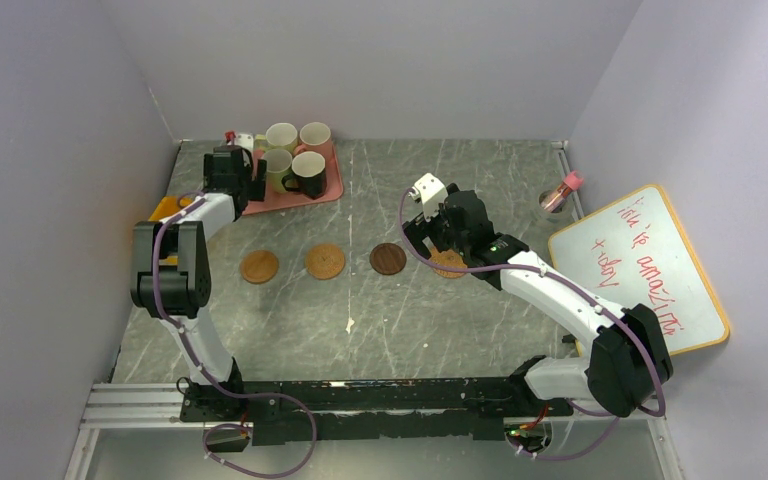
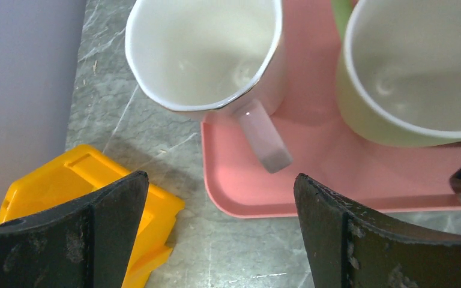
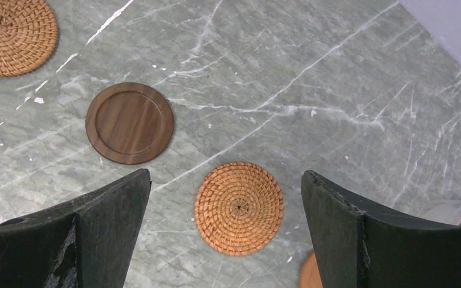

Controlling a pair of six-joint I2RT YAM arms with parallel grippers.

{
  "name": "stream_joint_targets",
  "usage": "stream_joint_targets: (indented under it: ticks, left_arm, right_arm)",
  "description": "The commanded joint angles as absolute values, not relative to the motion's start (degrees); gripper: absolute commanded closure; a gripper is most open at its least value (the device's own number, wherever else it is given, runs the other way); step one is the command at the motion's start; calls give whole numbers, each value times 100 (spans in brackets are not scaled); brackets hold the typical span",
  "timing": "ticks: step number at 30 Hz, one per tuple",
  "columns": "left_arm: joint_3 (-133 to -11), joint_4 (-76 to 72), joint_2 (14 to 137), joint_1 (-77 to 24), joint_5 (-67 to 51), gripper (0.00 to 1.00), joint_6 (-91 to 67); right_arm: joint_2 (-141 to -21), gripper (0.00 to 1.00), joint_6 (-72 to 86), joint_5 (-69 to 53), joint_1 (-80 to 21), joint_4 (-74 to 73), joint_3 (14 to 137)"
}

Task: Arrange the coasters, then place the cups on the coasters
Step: Pick up the cup from the tray.

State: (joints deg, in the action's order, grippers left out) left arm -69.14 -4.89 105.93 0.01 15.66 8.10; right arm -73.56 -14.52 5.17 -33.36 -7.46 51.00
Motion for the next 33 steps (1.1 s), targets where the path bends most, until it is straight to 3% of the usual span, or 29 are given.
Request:
stream_joint_targets:
  ticks: [1, 33]
  left_arm:
    - [-7243, -501, 10279, -13, 1066, 4, 550]
    - [-7998, -174, 11009, -9, 1542, 4, 321]
  right_arm:
    - [-7269, 0, -1450, 435, -3330, -615, 5124]
    - [-7260, 0, -1490, 378, -3332, -637, 5124]
